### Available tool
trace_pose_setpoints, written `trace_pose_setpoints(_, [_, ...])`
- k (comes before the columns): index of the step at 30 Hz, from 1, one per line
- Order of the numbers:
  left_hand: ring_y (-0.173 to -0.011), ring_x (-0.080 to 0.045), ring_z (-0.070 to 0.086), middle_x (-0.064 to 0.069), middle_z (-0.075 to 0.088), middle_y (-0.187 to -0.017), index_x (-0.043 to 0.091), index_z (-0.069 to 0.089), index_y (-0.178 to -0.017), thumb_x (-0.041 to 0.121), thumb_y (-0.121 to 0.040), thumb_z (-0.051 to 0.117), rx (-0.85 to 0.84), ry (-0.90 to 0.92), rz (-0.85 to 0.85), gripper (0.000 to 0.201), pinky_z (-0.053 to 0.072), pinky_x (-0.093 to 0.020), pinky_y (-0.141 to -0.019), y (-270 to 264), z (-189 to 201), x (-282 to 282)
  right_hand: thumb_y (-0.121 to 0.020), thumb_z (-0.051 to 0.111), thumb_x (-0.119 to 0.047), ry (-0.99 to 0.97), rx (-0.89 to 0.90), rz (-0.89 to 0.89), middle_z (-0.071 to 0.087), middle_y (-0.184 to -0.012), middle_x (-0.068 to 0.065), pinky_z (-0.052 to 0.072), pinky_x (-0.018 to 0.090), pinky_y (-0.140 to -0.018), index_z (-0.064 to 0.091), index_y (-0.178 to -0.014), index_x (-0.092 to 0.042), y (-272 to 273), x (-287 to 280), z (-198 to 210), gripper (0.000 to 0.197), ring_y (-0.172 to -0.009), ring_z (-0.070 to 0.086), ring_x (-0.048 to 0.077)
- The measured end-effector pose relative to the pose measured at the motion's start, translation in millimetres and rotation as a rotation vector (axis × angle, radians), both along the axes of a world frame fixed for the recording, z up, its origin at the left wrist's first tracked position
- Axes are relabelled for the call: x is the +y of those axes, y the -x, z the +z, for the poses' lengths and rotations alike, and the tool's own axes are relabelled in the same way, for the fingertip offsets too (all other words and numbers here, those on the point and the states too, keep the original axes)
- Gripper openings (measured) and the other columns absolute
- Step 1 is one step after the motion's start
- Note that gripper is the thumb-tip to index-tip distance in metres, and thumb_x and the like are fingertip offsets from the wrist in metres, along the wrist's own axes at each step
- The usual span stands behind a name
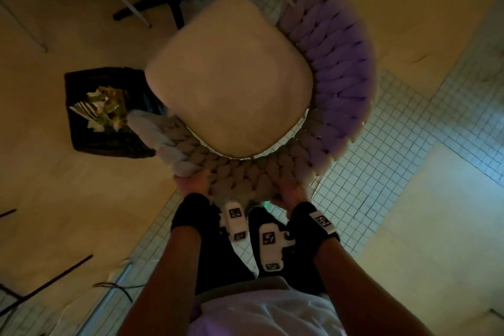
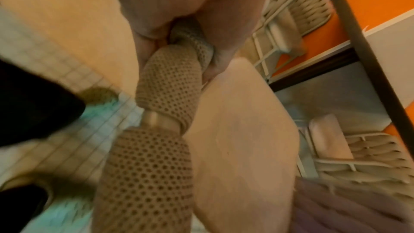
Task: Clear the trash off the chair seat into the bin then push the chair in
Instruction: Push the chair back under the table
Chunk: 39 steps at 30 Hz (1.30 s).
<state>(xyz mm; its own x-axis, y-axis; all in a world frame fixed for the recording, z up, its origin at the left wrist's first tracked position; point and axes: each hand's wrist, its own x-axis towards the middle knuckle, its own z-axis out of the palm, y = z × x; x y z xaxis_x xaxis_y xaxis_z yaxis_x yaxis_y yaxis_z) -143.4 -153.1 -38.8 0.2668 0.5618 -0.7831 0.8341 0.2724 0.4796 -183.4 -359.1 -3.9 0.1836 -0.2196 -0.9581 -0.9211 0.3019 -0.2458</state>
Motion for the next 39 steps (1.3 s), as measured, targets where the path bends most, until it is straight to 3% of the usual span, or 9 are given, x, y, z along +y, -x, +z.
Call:
trace_pose_setpoints(2, [-0.096, -0.029, 0.061, -0.015, 0.057, -0.12, 0.002, 0.037, -0.132, 0.019, -0.064, 0.077, 0.011, -0.078, -0.071, 0.081, 0.052, -0.036, -0.066, -13.3, 14.6, 21.1, -0.091, 0.058, -0.026, -0.1, 0.052, 0.037, 0.06, -0.12, 0.013, 0.058, 0.024, -0.055, 0.051, -0.129, -0.004, 1.4, 18.5, 3.3, 0.045, -0.082, 0.059, 0.02])
trace_pose_setpoints(4, [-0.111, -0.035, 0.056, -0.021, 0.052, -0.132, 0.004, 0.029, -0.136, 0.017, -0.074, 0.074, 0.009, -0.172, -0.053, 0.078, 0.048, -0.044, -0.084, -15.8, 12.7, 38.1, -0.082, 0.062, -0.051, -0.089, 0.086, 0.076, 0.062, -0.105, 0.006, 0.06, 0.035, -0.066, 0.056, -0.116, -0.014, -8.0, 22.7, 8.9, 0.05, -0.089, 0.059, 0.023])
trace_pose_setpoints(7, [-0.122, -0.039, 0.05, -0.021, 0.045, -0.14, 0.011, 0.018, -0.143, 0.016, -0.079, 0.071, 0.025, -0.194, 0.004, 0.084, 0.043, -0.045, -0.099, -4.6, 24.2, 15.0, -0.057, 0.06, -0.075, 0.315, 0.02, 0.188, 0.054, -0.121, 0.01, 0.054, 0.047, -0.086, 0.045, -0.125, -0.015, -39.9, -17.1, 0.1, 0.091, -0.104, 0.056, 0.03])
trace_pose_setpoints(10, [-0.123, -0.036, 0.051, -0.018, 0.046, -0.141, 0.012, 0.018, -0.145, 0.014, -0.079, 0.073, 0.043, -0.159, -0.042, 0.086, 0.045, -0.04, -0.095, 9.1, 25.5, -4.3, -0.068, 0.073, -0.043, 0.53, -0.076, 0.099, 0.055, -0.118, 0.012, 0.051, 0.038, -0.083, 0.033, -0.128, -0.005, -70.5, -73.5, -10.6, 0.082, -0.1, 0.057, 0.027])
trace_pose_setpoints(14, [-0.116, -0.033, 0.054, -0.017, 0.049, -0.134, 0.01, 0.018, -0.14, 0.0, -0.071, 0.075, -0.044, -0.183, -0.063, 0.089, 0.043, -0.033, -0.089, 14.5, 19.6, 5.9, -0.073, 0.065, -0.026, 0.521, -0.193, 0.047, 0.063, -0.116, 0.02, 0.05, 0.034, -0.074, 0.047, -0.121, -0.004, -78.4, -95.1, -21.6, 0.055, -0.1, 0.063, 0.03])
trace_pose_setpoints(20, [-0.12, -0.037, 0.051, -0.021, 0.047, -0.136, 0.014, 0.021, -0.138, -0.004, -0.07, 0.075, -0.11, -0.174, -0.15, 0.089, 0.045, -0.058, -0.096, 21.1, 23.6, 78.7, -0.072, 0.07, -0.022, 0.209, -0.257, -0.06, 0.069, -0.108, 0.013, 0.057, 0.033, -0.063, 0.059, -0.119, -0.012, -15.9, -35.1, -8.9, 0.049, -0.093, 0.065, 0.027])
trace_pose_setpoints(23, [-0.117, -0.036, 0.053, -0.016, 0.051, -0.134, 0.023, 0.023, -0.141, 0.008, -0.072, 0.078, -0.082, -0.206, -0.168, 0.09, 0.046, -0.06, -0.093, 22.0, 23.6, 124.1, -0.081, 0.068, -0.029, 0.04, -0.193, -0.022, 0.07, -0.095, 0.012, 0.059, 0.038, -0.067, 0.061, -0.115, -0.008, 0.2, -31.3, 6.6, 0.04, -0.086, 0.067, 0.028])
trace_pose_setpoints(26, [-0.119, -0.038, 0.053, -0.02, 0.05, -0.136, 0.017, 0.024, -0.142, 0.011, -0.07, 0.081, -0.103, -0.23, -0.046, 0.092, 0.046, -0.06, -0.094, 33.4, 17.3, 130.7, -0.082, 0.067, -0.026, 0.054, -0.244, -0.094, 0.066, -0.109, 0.02, 0.057, 0.053, -0.073, 0.053, -0.118, -0.018, -6.6, -37.5, 1.9, 0.04, -0.092, 0.066, 0.035])
trace_pose_setpoints(39, [-0.104, -0.038, 0.062, -0.02, 0.063, -0.118, 0.009, 0.054, -0.119, 0.022, -0.063, 0.081, -0.248, -0.15, 0.139, 0.064, 0.052, -0.063, -0.083, 41.7, -6.5, 217.4, -0.086, 0.057, 0.001, -0.097, -0.308, -0.259, 0.064, -0.114, 0.022, 0.056, 0.051, -0.07, 0.056, -0.124, -0.01, 2.6, 90.6, -3.4, 0.04, -0.09, 0.065, 0.033])
